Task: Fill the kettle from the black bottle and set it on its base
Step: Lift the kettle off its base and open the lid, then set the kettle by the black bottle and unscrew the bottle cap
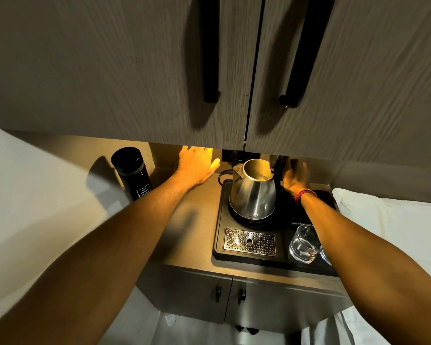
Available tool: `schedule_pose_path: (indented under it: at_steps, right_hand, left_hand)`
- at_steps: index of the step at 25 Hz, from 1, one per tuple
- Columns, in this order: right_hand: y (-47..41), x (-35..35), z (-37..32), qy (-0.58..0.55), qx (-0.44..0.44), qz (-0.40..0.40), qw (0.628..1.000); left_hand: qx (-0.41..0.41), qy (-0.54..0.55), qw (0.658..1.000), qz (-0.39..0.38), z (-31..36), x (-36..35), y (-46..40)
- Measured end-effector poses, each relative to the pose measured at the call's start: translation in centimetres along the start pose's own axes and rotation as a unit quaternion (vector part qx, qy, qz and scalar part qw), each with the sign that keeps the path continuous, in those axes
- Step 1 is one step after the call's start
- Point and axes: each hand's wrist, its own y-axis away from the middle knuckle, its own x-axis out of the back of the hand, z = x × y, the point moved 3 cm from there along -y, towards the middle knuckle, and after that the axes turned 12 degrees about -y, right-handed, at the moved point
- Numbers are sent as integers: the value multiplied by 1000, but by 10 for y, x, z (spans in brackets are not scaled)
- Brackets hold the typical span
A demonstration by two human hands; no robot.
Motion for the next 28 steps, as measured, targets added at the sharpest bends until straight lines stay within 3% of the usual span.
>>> schedule_pose_path:
  at_steps: [3, 6, 9, 11, 16, 24, 25, 28]
  right_hand:
    - [2, -1, -14, -34, 12, 48, 998]
    - [2, -10, -1, 11, -122, -102, 987]
    - [7, -6, -4, 6, -213, -177, 961]
    - [8, -1, -19, 42, -201, -195, 959]
    - [13, -4, -49, 16, -231, -197, 953]
    - [46, -55, -83, -167, -210, -176, 947]
    - [46, -60, -91, -176, -185, -173, 951]
    - [37, -82, -144, -127, 24, -97, 987]
  left_hand:
    - [17, 14, 1000, -21, -10, 8, 3]
    - [30, 17, 999, -36, -20, 18, 7]
    - [56, 61, 996, -36, -30, 34, 9]
    - [66, 104, 992, -19, -38, 48, 11]
    - [46, 93, 994, 42, -62, 76, 20]
    - [93, 92, 991, 24, -115, 88, 42]
    - [99, 99, 990, 23, -120, 89, 44]
    - [122, 83, 989, 12, -132, 84, 50]
